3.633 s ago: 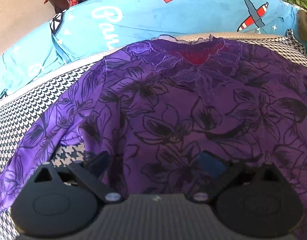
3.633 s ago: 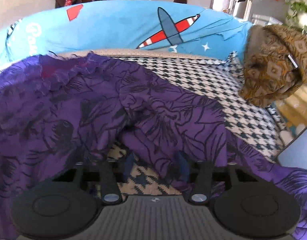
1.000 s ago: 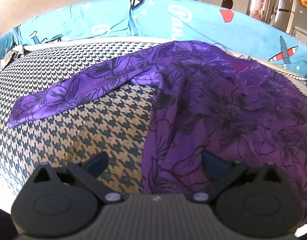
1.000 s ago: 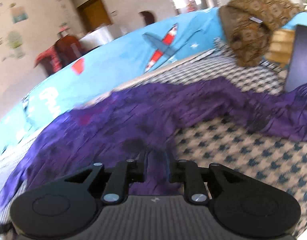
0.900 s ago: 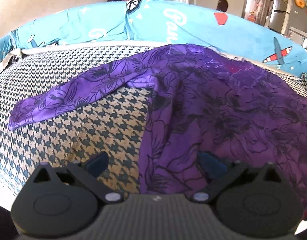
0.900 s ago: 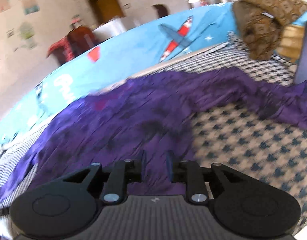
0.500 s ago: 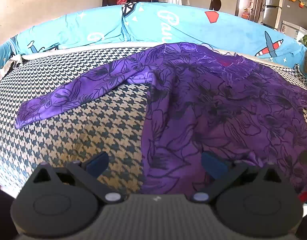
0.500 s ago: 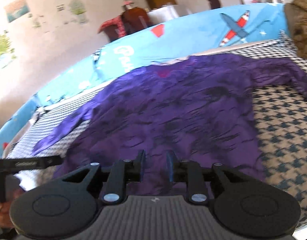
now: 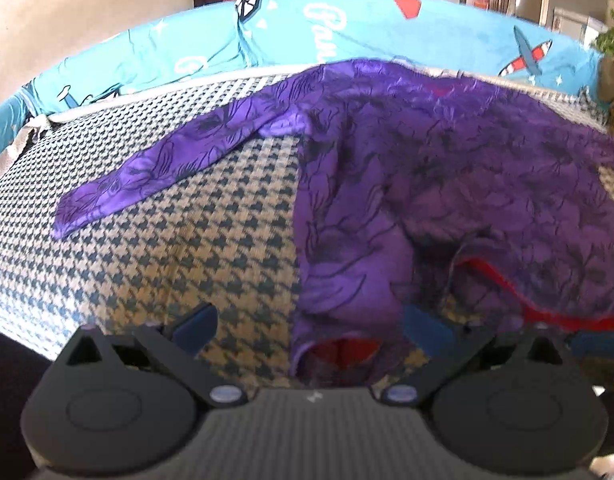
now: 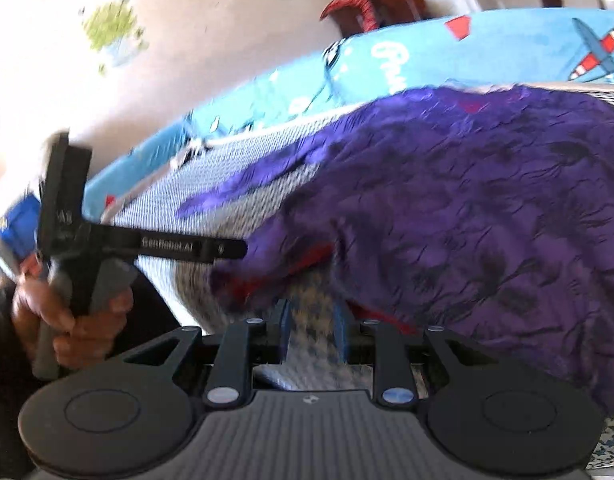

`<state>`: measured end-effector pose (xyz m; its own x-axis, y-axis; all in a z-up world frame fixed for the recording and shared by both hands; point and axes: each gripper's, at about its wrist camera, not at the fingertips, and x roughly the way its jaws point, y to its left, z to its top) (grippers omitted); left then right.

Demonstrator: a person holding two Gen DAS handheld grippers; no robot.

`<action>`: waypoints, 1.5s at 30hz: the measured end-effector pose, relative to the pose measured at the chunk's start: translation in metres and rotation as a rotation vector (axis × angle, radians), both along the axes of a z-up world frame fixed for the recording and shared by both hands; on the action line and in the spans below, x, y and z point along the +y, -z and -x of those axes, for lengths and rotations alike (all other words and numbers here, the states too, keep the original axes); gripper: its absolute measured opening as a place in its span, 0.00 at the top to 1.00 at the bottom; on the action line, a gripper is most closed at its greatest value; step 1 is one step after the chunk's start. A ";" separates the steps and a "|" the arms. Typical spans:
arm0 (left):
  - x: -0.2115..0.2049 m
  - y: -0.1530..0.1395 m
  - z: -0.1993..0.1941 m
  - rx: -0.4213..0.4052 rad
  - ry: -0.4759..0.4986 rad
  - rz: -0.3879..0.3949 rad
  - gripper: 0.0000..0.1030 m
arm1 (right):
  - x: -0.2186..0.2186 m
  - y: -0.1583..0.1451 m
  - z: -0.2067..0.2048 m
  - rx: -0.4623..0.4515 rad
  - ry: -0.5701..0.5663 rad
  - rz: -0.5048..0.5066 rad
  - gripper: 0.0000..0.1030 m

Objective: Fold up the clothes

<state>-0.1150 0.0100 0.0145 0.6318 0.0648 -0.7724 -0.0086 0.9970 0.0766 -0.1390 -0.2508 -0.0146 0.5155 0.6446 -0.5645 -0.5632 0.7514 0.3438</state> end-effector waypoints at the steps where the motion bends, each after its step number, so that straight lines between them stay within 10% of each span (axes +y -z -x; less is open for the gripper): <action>1: 0.001 0.002 0.000 0.012 -0.006 -0.011 0.00 | 0.003 0.002 0.000 0.001 -0.003 0.016 0.77; 15: 0.005 0.017 -0.005 0.096 0.002 -0.026 0.00 | 0.035 0.020 -0.020 -0.013 0.069 0.167 0.76; 31: 0.019 0.033 -0.019 0.134 -0.100 -0.010 0.00 | -0.006 0.001 -0.057 -0.063 0.412 -0.038 0.76; 45: 0.013 0.041 -0.033 0.064 -0.115 -0.007 0.00 | 0.004 0.001 -0.040 -0.075 0.288 0.015 0.76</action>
